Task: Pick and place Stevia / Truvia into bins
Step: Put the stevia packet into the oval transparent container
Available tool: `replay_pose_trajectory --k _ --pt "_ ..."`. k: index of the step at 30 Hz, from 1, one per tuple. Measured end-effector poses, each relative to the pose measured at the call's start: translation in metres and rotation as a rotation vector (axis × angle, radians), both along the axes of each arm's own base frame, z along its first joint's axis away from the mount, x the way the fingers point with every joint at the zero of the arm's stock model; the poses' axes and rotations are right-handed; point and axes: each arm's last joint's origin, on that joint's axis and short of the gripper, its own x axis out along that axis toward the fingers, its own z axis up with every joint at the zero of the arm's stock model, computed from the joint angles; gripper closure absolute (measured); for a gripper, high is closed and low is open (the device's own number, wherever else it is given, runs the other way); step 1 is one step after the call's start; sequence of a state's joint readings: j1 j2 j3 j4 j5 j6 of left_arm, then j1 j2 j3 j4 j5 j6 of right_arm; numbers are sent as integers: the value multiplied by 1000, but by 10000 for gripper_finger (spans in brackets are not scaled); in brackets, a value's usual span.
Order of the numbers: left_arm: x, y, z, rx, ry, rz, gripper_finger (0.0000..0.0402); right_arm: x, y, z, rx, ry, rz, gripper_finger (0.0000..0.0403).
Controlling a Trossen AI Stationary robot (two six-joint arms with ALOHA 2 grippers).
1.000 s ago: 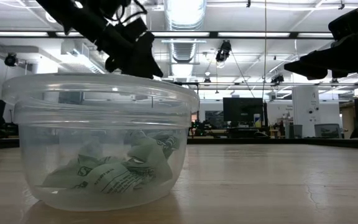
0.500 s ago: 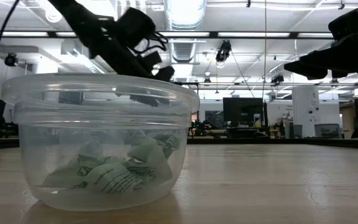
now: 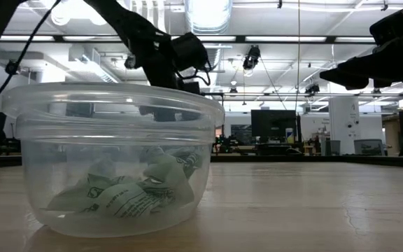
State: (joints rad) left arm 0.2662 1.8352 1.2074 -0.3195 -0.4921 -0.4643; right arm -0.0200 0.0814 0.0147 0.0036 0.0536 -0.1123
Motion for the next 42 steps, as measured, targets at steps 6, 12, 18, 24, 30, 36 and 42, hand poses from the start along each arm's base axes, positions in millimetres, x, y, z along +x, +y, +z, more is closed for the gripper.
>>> replay_pose_trajectory --k 6,12,18,24,30,36,42 --pt "3 8 -8 -55 -17 -20 187 0 0 0 0 0 0 78" --pt "1 12 -14 -62 -2 -5 187 0 0 0 0 -2 0 78" --pt "0 22 -22 -77 1 39 187 0 0 0 0 -1 0 78" --pt "3 27 -36 -116 -4 27 187 0 0 0 0 -2 -1 78" --pt "8 30 -46 -136 -5 18 187 0 0 0 0 0 0 78" --pt "7 32 -46 -135 -1 18 187 0 0 0 0 -1 0 78" --pt "8 34 -44 -97 20 -17 224 0 0 0 0 -1 -1 78"
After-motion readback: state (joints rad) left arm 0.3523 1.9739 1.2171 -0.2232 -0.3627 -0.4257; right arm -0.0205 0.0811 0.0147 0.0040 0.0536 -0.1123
